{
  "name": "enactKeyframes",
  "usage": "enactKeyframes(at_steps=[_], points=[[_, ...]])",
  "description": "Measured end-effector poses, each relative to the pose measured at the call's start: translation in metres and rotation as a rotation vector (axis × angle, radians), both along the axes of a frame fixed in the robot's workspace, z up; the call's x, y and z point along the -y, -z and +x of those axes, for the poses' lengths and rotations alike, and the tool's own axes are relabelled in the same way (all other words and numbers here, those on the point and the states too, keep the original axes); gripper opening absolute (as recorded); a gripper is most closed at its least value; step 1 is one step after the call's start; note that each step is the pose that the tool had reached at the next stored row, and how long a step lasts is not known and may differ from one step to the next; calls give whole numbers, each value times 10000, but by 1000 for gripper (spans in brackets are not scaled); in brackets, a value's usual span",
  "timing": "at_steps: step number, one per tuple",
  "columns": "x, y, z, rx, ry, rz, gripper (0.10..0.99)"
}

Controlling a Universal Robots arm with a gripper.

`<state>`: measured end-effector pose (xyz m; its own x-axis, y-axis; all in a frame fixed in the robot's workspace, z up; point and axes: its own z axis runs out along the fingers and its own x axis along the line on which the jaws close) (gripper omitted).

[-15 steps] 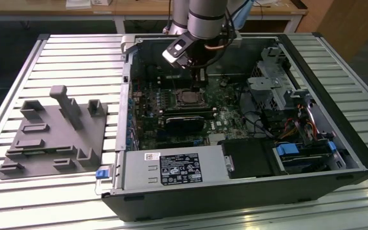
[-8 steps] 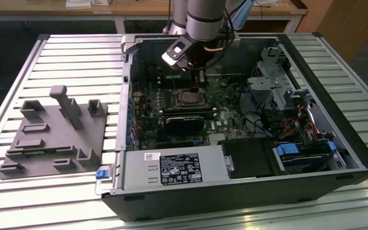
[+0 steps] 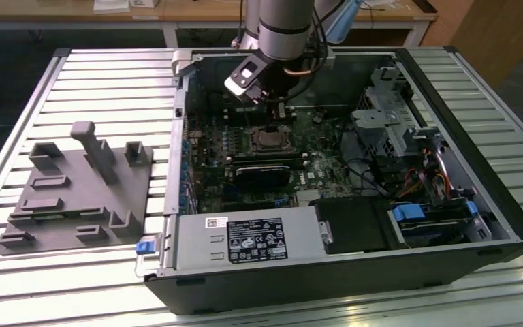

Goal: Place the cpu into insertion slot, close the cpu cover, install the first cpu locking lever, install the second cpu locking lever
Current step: 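Close the cpu cover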

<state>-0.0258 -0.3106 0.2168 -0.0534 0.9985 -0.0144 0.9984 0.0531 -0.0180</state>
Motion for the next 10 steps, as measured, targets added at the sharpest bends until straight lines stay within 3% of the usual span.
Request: enactKeyframes(at_steps=[5,10], points=[[0,1,-1,2,-33,0,106],[0,1,-1,2,-775,1,106]])
